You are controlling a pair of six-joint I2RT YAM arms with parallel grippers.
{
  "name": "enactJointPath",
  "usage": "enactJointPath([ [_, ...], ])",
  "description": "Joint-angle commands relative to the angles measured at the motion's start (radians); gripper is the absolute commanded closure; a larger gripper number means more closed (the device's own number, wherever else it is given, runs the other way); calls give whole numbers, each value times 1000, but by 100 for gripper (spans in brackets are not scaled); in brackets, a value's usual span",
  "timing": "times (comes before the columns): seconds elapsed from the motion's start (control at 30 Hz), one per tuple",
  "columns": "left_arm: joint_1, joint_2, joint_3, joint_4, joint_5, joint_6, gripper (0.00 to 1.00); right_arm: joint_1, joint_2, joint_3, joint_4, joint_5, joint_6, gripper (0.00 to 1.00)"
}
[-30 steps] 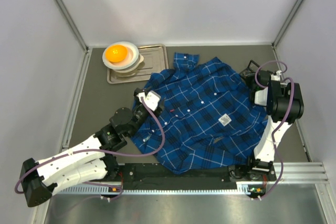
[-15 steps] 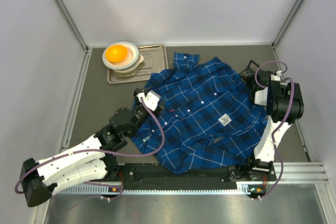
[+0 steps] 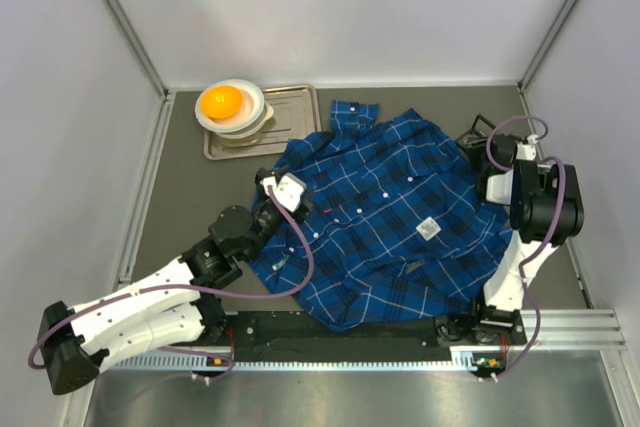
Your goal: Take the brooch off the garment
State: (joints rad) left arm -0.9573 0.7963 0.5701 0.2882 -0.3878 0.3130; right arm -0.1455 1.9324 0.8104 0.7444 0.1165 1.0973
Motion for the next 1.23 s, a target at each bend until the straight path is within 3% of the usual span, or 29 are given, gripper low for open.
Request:
enactJointPath([
  [0.0,0,-8,4,46,13,0,27,20,-130,-22,-37,38,-39,62],
  [0.1,0,-6,17,13,21,-8,28,24,-189,-72,-102,38,-27,61],
  [0.23,-8,-20,13,26,26,-22,28,111,-401,-64,-305,138,-111,59],
  [0.27,-12,-22,11,26,21,-20,28,138,-433,-6,-467,164,-191,59],
  [0.5,-31,-26,17,28,33,-23,27,403,-774,104,-968,204,-494,53],
  [0.7,-28,-67,207,-225,21,-248,28,462,-1163,157,-1343,95,-585,44],
  [0.77,-29,-143,231,-271,20,-357,27,462,-1252,200,-1408,62,-615,37],
  [0.9,-29,-267,251,-388,-11,-508,27,460,-1406,274,-1525,-9,-617,11],
  [1.07,-29,-420,260,-448,-45,-633,26,460,-1452,364,-1582,-110,-584,1],
  [1.13,-29,-449,296,-477,-57,-657,20,460,-1475,377,-1574,-147,-583,1],
  [1.17,-29,-456,315,-516,-65,-678,8,460,-1496,394,-1558,-155,-590,1],
  [1.2,-29,-457,332,-533,-78,-686,1,460,-1507,406,-1550,-155,-587,1],
])
